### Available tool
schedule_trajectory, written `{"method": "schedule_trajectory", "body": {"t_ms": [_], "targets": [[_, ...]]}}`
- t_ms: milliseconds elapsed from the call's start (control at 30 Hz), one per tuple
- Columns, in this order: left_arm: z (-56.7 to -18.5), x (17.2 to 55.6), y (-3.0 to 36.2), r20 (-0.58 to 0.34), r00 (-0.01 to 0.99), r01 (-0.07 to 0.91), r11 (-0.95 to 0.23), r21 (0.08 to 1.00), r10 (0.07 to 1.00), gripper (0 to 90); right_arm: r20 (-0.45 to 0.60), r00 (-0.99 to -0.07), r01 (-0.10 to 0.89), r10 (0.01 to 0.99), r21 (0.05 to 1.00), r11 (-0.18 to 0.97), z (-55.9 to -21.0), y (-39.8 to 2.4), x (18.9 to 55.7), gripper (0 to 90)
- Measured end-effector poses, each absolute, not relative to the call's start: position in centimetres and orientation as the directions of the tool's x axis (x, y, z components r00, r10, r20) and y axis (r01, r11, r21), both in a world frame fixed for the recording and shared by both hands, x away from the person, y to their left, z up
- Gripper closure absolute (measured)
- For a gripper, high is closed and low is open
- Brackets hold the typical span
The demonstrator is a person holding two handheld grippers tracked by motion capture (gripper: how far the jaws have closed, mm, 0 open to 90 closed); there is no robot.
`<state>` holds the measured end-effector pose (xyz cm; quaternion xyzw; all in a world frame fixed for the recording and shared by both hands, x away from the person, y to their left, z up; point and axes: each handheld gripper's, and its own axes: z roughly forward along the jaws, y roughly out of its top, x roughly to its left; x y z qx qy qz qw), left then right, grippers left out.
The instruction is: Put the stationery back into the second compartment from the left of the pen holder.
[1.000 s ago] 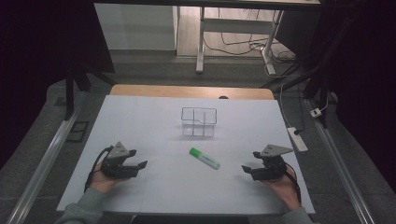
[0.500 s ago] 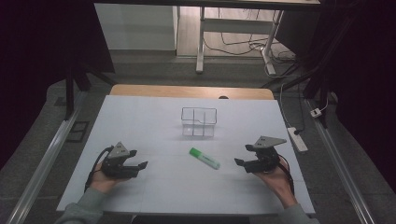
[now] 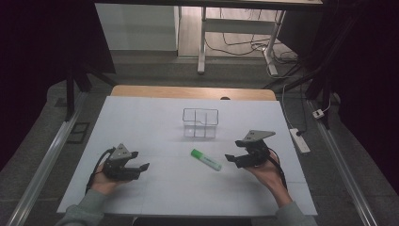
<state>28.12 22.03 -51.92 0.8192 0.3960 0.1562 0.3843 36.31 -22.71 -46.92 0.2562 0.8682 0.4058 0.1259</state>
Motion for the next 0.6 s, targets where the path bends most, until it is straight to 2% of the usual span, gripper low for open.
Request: {"method": "schedule_trajectory", "body": {"t_ms": [600], "targets": [[-51.8, 28.1, 21.9, -0.042, 0.642, 0.528, -0.401, 0.749, 0.766, 32.3, -0.030, -0.872, 0.298, 0.489, 0.759, 0.578, -45.6, -18.8, 37.0, 29.1]]}}
